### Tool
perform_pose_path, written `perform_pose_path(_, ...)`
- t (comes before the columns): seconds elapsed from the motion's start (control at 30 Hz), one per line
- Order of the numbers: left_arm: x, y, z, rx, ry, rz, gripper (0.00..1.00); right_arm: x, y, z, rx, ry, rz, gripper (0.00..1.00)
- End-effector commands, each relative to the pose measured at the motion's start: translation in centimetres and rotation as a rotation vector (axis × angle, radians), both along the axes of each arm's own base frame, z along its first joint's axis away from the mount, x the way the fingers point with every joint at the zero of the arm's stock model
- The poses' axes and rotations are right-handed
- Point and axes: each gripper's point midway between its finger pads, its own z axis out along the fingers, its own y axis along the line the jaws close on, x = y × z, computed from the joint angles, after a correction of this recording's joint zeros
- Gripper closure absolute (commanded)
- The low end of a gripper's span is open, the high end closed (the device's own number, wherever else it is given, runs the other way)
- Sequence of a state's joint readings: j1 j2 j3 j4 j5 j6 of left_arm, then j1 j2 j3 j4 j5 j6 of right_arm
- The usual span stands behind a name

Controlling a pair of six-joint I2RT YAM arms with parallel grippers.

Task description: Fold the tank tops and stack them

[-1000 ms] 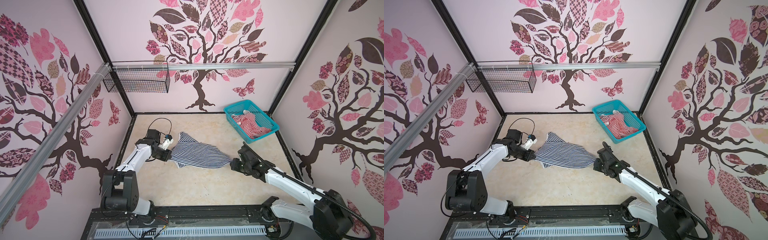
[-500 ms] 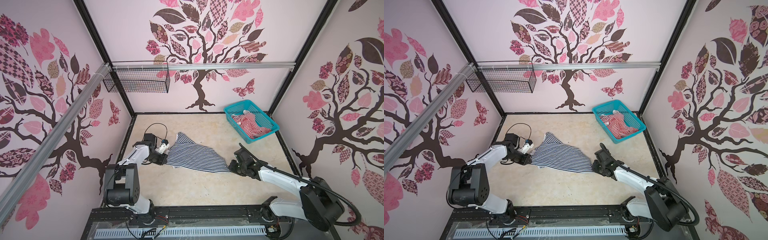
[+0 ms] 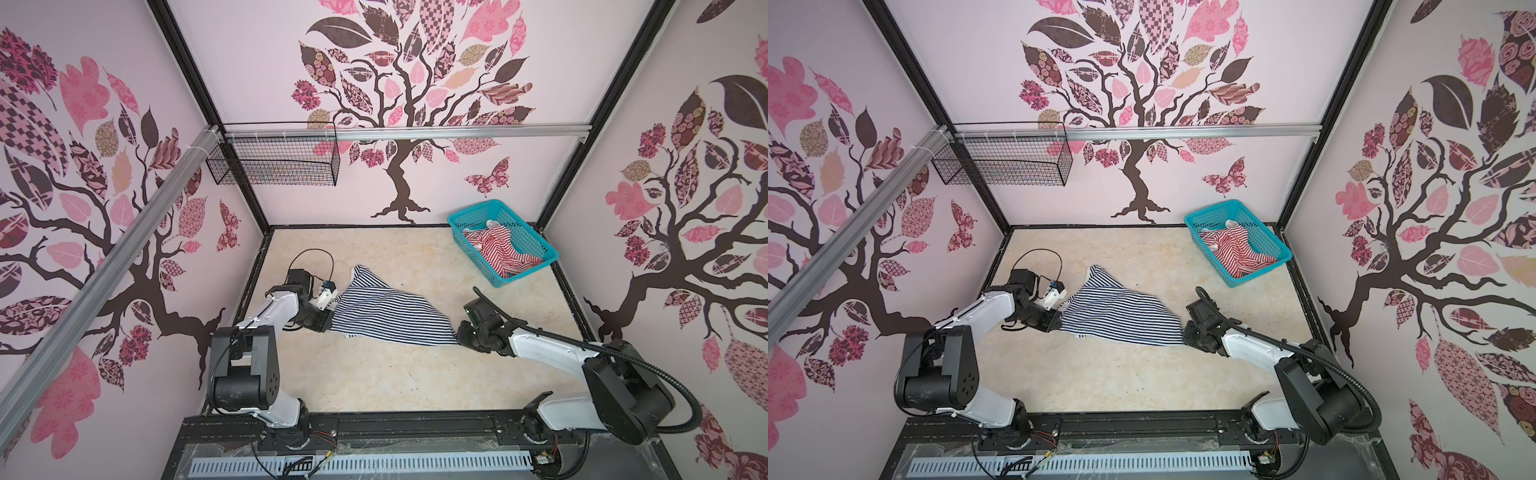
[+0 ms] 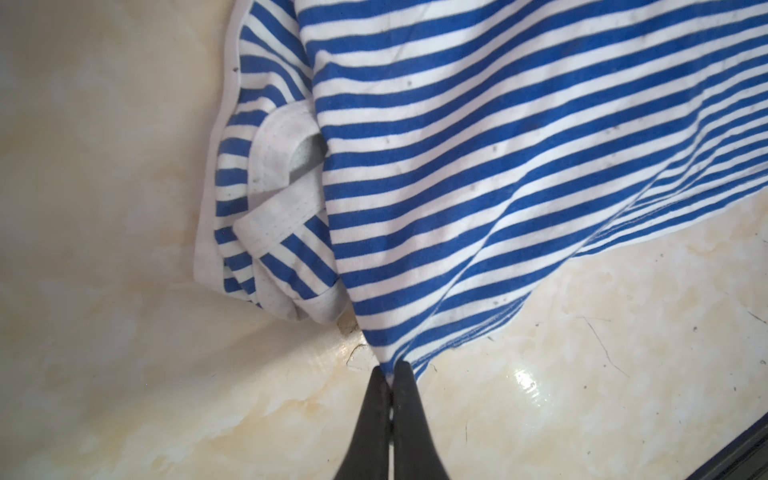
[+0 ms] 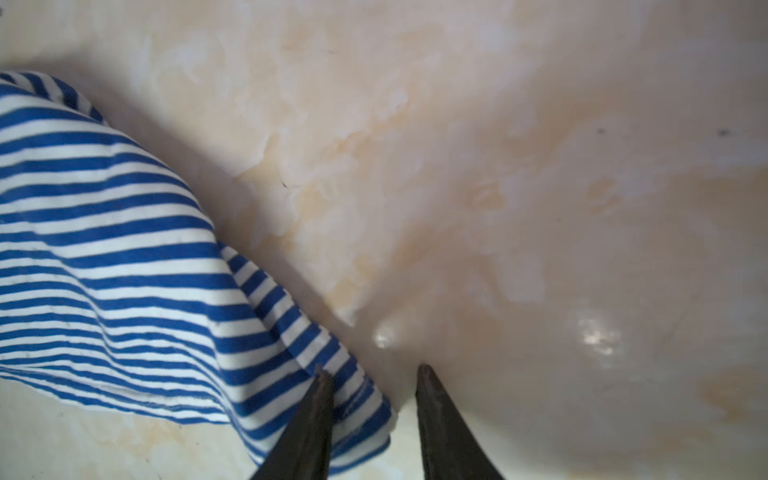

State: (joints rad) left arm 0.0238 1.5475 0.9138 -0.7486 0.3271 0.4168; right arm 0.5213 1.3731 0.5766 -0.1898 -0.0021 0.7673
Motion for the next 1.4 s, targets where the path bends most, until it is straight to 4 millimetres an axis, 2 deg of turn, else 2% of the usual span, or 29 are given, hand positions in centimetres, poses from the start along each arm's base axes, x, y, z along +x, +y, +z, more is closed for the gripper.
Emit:
perform_pose_path(0.0, -0.3, -0.2, -0.5, -0.02, 0.014, -0.002, 1.0, -0.2, 0.4, -0.6, -0.005, 0.039, 0.026, 0.62)
perform_pose_path(0.17, -0.4, -0.1, -0.6, -0.017, 0.017, -0.003, 1.0, -0.6, 1.2, -0.9, -0.003, 0.05, 0.061, 0.62)
perform_pose_path(0.3, -0.3, -0.1, -0.7, -0.014, 0.019, 0.0, 1.0, -1.4, 1.6, -1.8, -0.064, 0.078, 0.099, 0.62)
perform_pose_path(0.5, -0.2, 0.1, -0.8, -0.004, 0.017, 0.0, 1.0, -2.7, 0.9, -3.3, -0.193, 0.114, 0.141, 0.64)
perform_pose_path(0.7, -0.2, 0.2, -1.2, 0.001, 0.022, 0.002, 1.0, -3.4, 0.1, -4.0, -0.253, 0.133, 0.149, 0.55)
perform_pose_path(0.8, -0.1, 0.2, -1.3, 0.003, 0.022, 0.002, 1.0, -3.5, 0.8, -3.4, -0.203, 0.105, 0.158, 0.53)
perform_pose_path(0.9, -0.1, 0.3, -1.4, 0.007, 0.026, 0.002, 1.0, -2.9, 1.9, -1.3, -0.108, 0.026, 0.159, 0.5)
perform_pose_path(1.0, -0.1, 0.4, -1.6, 0.015, 0.027, 0.001, 1.0, -2.5, 2.2, 0.7, -0.071, -0.023, 0.139, 0.49)
perform_pose_path(1.13, 0.0, 0.4, -1.6, 0.015, 0.028, 0.002, 1.0, -2.4, 2.2, 2.3, -0.032, -0.058, 0.105, 0.49)
perform_pose_path(1.23, 0.0, 0.4, -1.5, 0.013, 0.026, 0.001, 1.0, -2.5, 1.8, 2.3, -0.042, -0.052, 0.091, 0.52)
perform_pose_path(1.37, -0.1, 0.4, -1.4, 0.014, 0.023, 0.0, 1.0, -2.8, 1.3, 1.2, -0.084, -0.016, 0.084, 0.54)
